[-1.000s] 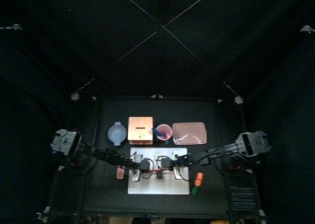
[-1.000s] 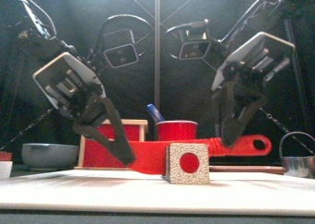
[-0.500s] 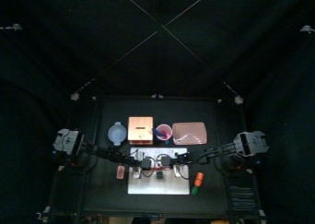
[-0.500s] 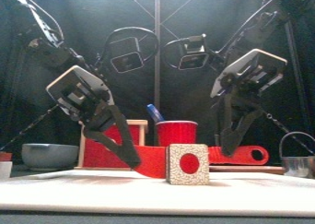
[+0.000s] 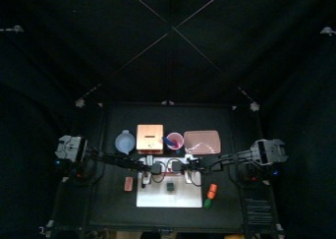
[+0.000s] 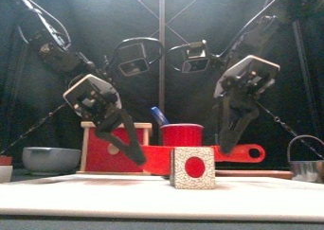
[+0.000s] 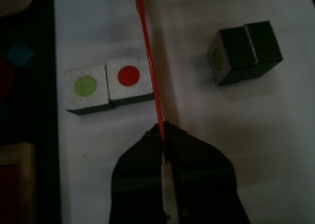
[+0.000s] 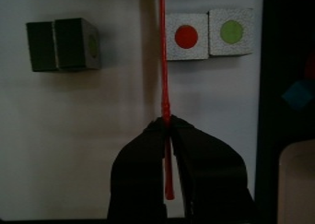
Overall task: Cut the sushi into 4 pieces with the knife
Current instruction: Cut the sushi into 4 pieces
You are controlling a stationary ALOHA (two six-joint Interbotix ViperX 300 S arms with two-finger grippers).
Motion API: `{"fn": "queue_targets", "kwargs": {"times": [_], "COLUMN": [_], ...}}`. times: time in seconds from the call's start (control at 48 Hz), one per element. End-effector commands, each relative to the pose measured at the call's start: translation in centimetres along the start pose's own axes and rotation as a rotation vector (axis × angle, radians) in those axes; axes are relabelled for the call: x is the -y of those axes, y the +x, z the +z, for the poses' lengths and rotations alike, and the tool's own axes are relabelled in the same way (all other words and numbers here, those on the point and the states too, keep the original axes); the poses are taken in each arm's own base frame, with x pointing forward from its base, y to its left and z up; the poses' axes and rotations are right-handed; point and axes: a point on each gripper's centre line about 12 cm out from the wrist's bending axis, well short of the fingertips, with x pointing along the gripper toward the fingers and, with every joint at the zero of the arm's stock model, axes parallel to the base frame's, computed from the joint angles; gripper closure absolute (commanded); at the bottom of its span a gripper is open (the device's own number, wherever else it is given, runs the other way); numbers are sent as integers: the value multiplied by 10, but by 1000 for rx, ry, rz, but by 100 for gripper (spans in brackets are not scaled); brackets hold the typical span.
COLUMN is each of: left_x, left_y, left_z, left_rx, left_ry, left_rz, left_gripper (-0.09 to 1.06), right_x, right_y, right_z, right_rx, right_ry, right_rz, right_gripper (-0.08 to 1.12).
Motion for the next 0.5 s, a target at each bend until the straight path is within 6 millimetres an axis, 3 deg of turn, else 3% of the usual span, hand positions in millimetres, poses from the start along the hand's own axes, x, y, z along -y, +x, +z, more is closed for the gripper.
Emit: {"fn": "queue_targets", "kwargs": {"times": [0.021,0.229,0.5], "left_x": [14,43,50], "left_y": [-11,-11,-2], "left_z": [18,22,19], "left_rx": [42,34,9], "left_ry": [31,47,-17], "left_rz": [-27,-83,-95], "left_gripper": [66,66,66], "right_x": [-14,-35,-44], "right_y": [-29,-31,-16], "right_z": [18,15,3], "right_rx": [90,87,39], "right_ry": [-12,-20,-6], "right_rz": [34,85,109], "right_gripper": [73,73,73]}}
